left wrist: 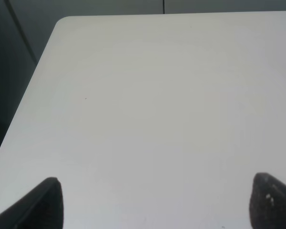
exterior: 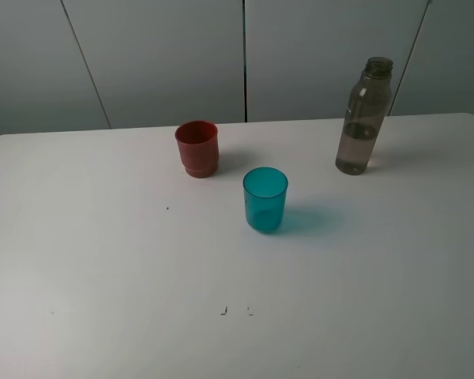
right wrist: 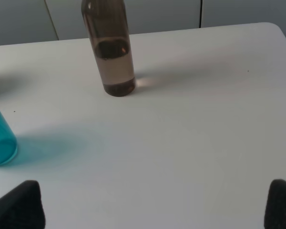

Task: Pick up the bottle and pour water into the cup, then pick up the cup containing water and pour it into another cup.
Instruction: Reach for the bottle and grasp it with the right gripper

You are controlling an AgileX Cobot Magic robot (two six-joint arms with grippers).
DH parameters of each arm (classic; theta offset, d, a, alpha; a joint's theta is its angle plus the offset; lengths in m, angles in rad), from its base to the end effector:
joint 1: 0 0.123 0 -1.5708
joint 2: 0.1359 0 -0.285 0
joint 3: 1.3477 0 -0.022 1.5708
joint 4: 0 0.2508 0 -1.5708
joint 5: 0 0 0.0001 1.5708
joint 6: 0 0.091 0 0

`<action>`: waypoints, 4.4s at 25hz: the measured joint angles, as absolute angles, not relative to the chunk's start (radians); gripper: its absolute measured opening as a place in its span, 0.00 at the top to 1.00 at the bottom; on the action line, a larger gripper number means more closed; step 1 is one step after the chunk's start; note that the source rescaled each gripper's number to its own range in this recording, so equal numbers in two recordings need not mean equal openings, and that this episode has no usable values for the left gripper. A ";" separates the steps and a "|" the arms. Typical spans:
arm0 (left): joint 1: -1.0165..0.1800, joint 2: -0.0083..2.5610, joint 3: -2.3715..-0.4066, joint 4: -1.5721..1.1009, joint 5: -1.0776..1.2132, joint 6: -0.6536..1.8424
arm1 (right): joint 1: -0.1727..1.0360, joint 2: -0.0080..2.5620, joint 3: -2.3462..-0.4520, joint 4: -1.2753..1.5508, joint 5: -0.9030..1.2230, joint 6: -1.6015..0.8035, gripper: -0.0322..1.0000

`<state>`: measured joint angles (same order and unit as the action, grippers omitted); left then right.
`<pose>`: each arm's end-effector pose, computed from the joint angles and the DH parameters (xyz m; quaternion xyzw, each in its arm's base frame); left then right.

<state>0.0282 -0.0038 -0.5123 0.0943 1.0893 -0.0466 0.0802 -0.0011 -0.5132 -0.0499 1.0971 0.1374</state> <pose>-0.0085 0.0074 0.2787 -0.0349 0.8548 0.0423 0.5160 -0.0078 -0.0047 0.2781 0.0261 0.8583 0.0308 0.5116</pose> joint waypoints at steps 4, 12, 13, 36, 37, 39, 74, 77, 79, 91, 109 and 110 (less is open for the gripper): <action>0.028 -0.004 -0.512 0.094 1.089 -0.047 | 0.080 0.018 -0.520 -0.039 1.097 0.137 0.00; 0.028 -0.004 -0.512 0.094 1.089 -0.047 | 0.080 0.307 -0.572 0.000 0.897 0.137 0.00; 0.028 -0.004 -0.512 0.094 1.089 -0.047 | 0.080 0.348 -0.572 0.000 0.855 0.137 0.00; 0.028 -0.004 -0.512 0.094 1.089 -0.047 | 0.154 1.233 -0.358 0.016 -0.147 -0.043 0.00; 0.028 -0.004 -0.512 0.094 1.089 -0.047 | 0.156 1.265 -0.359 0.016 -0.182 -0.043 0.00; 0.028 -0.004 -0.512 0.094 1.089 -0.047 | 0.159 1.323 -0.359 0.016 -0.246 -0.043 0.00; 0.028 -0.004 -0.512 0.094 1.089 -0.041 | 0.159 2.051 -0.676 -0.010 -0.879 0.062 0.00; 0.028 -0.004 -0.512 0.094 1.089 -0.041 | 0.159 2.069 -0.709 -0.008 -0.879 0.062 0.00; 0.028 -0.004 -0.512 0.094 1.089 -0.041 | 0.159 2.085 -0.729 0.000 -0.880 0.062 0.00; 0.028 -0.004 -0.512 0.094 1.089 -0.041 | 0.159 2.119 -0.795 0.069 -0.882 0.018 0.00; 0.028 -0.004 -0.512 0.094 1.089 -0.045 | 0.146 2.121 -0.820 0.090 -0.865 0.010 0.00; 0.028 -0.004 -0.512 0.094 1.089 -0.045 | 0.145 2.122 -0.820 0.090 -0.865 0.010 0.00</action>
